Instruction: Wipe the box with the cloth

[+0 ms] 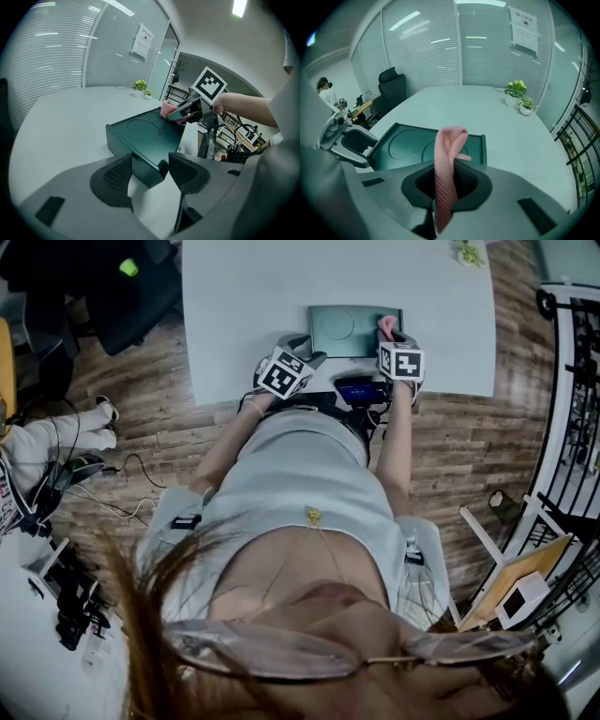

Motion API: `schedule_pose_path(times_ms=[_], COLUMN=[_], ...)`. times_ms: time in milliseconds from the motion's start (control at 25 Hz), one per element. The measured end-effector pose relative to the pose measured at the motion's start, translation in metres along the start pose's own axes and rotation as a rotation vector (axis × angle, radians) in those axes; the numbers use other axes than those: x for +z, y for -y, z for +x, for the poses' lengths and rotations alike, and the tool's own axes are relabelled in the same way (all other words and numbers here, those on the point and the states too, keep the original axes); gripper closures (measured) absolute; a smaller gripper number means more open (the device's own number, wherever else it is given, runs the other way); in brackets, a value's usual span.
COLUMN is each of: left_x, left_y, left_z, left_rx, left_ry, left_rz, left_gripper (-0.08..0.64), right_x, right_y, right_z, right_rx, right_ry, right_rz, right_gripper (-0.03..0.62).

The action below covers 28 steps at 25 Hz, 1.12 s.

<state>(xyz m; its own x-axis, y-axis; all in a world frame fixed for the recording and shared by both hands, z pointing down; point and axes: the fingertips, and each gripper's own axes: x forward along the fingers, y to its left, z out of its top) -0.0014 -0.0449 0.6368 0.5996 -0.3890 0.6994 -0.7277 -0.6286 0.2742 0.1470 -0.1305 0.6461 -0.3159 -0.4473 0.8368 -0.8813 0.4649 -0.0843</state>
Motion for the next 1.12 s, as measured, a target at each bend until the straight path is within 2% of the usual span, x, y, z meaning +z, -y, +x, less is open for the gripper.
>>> schedule_pose_path(times_ms=[800,1120], left_x=[-0.004,-0.006], left_y=[-0.002,-0.001], left_z=[0.001,0.0], left_rx=[-0.034,-0.056], left_ry=[-0.011,-0.019], left_rz=[0.021,0.042], left_gripper=[0.314,0.314], right_x=[0.003,0.004], right_y=[-0.036,-0.04], right_z=[0.007,0.005], right_rx=[0.094,0.079], right_ry=[-0.04,-0.021], right_rz=[-0.074,-0.03], right_gripper=[0.552,0.552])
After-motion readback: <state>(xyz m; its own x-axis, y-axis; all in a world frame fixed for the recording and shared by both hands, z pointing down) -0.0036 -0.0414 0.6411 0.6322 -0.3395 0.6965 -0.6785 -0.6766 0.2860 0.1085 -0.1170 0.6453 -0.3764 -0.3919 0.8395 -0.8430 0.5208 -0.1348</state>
